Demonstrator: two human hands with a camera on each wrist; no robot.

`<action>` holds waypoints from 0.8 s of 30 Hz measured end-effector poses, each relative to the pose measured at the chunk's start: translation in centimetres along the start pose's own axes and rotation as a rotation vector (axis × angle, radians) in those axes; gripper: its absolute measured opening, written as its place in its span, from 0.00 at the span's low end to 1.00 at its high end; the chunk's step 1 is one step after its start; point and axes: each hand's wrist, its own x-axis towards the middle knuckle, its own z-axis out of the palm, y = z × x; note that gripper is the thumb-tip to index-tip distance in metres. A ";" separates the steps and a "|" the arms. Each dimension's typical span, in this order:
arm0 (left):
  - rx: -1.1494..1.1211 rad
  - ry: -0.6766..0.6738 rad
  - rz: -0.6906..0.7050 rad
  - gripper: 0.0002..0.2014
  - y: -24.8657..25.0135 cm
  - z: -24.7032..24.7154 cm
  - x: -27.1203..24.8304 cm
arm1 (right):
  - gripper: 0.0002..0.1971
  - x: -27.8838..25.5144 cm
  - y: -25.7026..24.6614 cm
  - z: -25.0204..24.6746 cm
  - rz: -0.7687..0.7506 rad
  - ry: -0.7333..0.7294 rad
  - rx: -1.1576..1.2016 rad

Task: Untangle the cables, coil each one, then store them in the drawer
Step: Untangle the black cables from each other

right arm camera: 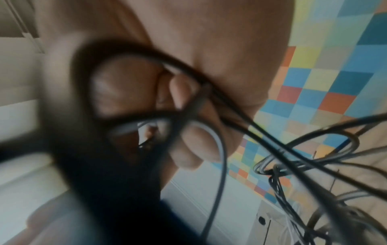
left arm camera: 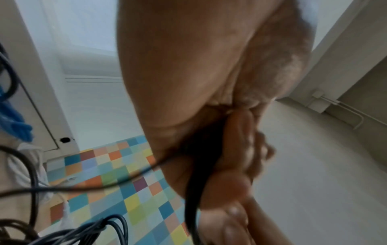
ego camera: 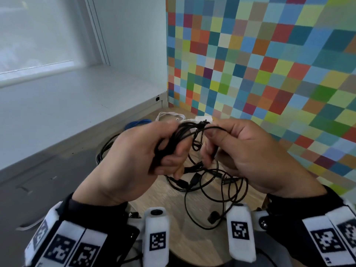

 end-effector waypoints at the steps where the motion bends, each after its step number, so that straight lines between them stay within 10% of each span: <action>1: 0.025 -0.011 0.005 0.18 -0.2 -0.3 -0.2 | 0.22 0.0 -0.1 0.0 -0.009 -0.012 -0.058; 13: -0.050 0.150 0.004 0.21 -0.9 0.5 0.3 | 0.17 0.0 0.1 0.3 0.016 -0.055 0.037; 24: -0.421 0.158 0.105 0.17 1.6 -3.4 -1.9 | 0.17 -0.8 0.8 -5.7 -0.028 0.206 0.004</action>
